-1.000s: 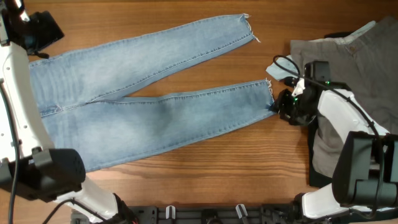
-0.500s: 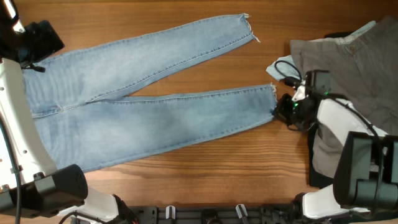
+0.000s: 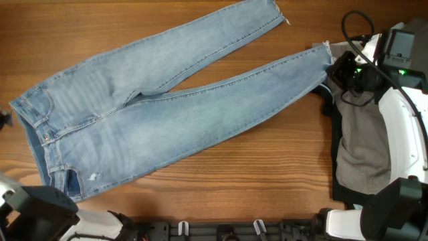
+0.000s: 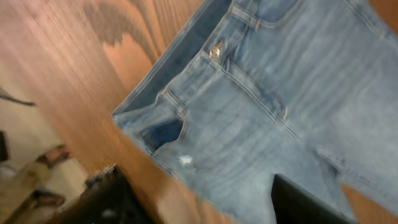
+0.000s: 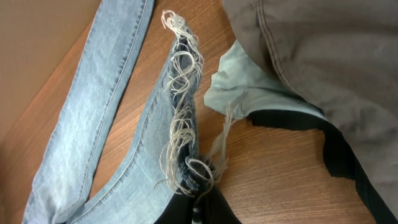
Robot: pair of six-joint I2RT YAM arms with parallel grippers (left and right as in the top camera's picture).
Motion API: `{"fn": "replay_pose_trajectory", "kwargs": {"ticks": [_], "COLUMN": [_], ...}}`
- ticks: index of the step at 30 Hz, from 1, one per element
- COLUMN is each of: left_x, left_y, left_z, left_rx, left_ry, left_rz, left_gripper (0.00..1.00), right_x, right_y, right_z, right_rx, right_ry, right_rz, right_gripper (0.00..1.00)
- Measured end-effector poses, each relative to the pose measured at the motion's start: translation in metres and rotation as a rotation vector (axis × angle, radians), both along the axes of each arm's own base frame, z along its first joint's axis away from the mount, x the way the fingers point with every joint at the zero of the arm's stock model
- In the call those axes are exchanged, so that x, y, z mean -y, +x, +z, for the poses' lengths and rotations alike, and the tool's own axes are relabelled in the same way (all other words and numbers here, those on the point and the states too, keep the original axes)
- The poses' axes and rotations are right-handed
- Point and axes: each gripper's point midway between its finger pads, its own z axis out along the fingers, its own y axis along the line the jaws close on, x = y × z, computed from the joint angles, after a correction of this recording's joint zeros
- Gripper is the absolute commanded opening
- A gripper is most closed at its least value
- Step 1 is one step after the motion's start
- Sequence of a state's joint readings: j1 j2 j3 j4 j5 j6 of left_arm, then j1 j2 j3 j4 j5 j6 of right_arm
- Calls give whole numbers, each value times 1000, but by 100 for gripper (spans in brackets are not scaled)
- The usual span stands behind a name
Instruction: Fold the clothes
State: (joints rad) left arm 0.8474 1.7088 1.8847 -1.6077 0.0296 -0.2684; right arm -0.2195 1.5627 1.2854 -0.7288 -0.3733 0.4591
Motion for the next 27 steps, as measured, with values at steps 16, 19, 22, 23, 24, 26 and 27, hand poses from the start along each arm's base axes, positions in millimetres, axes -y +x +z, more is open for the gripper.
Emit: {"fn": "replay_pose_trajectory", "kwargs": {"ticks": [16,19,22,23,24,26,27], "left_x": [5,-8,-1,2,6,12,17], "left_y": [26,74,119,129,138,136,128], "left_z": [-237,-236,-236,-235,-234,-230,-227], "left_rx": [189,320,382,374,349,264,196], "left_ry": [31,139,210,215,206,138,82], "left_rz": [-8,-63,-143,-162,-178,-182,-179], "left_gripper": [4,4,4,6,9,15,22], "right_x": [-4,-5,-22,-28,-35,-39,-37], "right_y": [3,8,17,17,17,17,17], "right_z": [4,8,13,13,13,13,13], "right_rx": [14,36,69,69,66,62,58], "right_ry": [41,49,60,59,58,61,63], "right_rz": [-10,-16,7,21,30,24,11], "right_gripper": [5,5,5,5,5,5,5]}}
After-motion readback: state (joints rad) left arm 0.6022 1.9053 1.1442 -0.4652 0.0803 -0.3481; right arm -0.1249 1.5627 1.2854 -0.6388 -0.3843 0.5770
